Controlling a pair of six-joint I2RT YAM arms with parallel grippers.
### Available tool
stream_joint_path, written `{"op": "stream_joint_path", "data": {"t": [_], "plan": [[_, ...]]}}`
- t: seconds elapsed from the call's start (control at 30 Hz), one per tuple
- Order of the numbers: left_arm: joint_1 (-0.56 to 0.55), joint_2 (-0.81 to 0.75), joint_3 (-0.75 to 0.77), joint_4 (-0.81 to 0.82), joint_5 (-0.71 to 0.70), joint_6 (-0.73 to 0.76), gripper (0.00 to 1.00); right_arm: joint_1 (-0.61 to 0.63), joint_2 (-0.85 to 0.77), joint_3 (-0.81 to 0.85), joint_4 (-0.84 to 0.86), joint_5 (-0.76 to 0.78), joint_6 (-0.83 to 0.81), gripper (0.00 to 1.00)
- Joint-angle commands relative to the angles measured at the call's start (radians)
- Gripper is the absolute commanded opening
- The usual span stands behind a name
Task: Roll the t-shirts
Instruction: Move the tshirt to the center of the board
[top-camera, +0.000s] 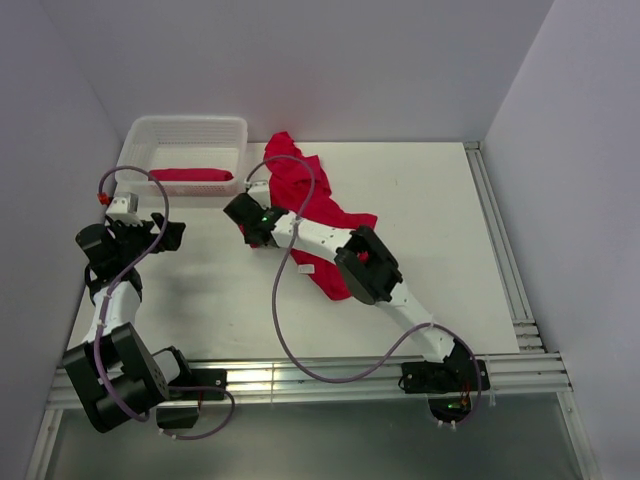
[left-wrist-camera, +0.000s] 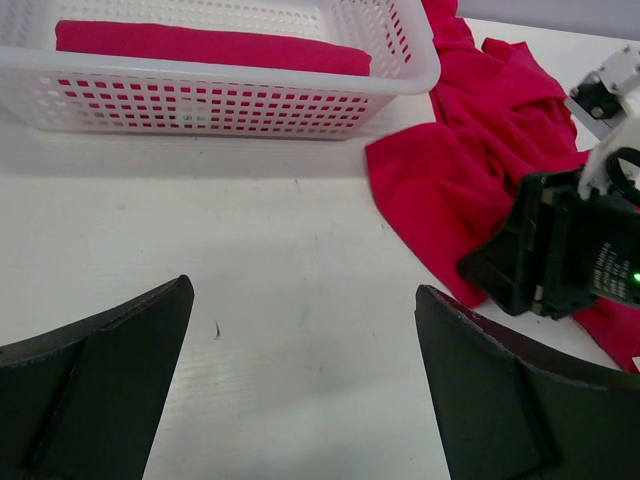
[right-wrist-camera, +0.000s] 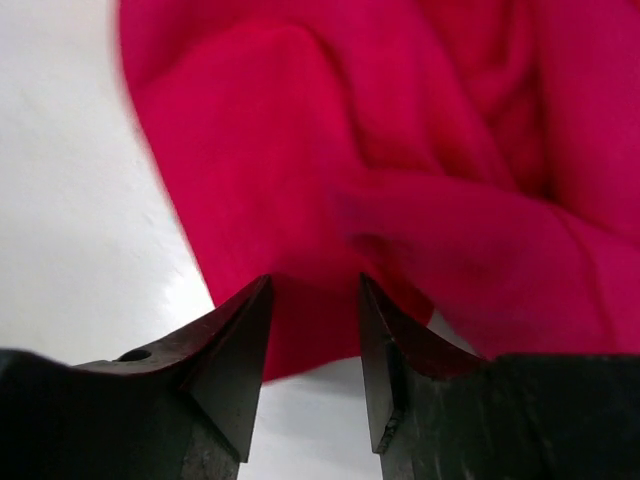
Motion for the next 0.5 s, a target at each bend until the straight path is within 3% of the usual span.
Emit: {"op": "stream_joint_path", "data": {"t": [0.0, 0.1, 0.17, 0.23, 0.47], "plan": [[0.004, -0.005, 0.017, 0.023, 0.04, 0.017, 0.99, -0.001, -0.105, -0.182, -0.048, -0.012, -0.014, 0.48], [0.004, 0.0, 0.022, 0.014, 0.043, 0.021, 1.0, 0.004, -0.175, -0.34, -0.042, -0.03, -0.002, 0.43], [0.002, 0.0, 0.022, 0.01, 0.043, 0.022, 1.0, 0.016, -0.267, -0.459, 0.016, -0.046, 0.006, 0.27], [0.004, -0.008, 0.016, 0.022, 0.048, 0.025, 1.0, 0.062, -0.413, -0.756, 0.126, -0.064, 0.009, 0.26], [0.001, 0.026, 0.026, 0.008, 0.101, 0.037, 0.99, 0.186, -0.556, -0.935, 0.186, -0.009, 0.03, 0.32]]}}
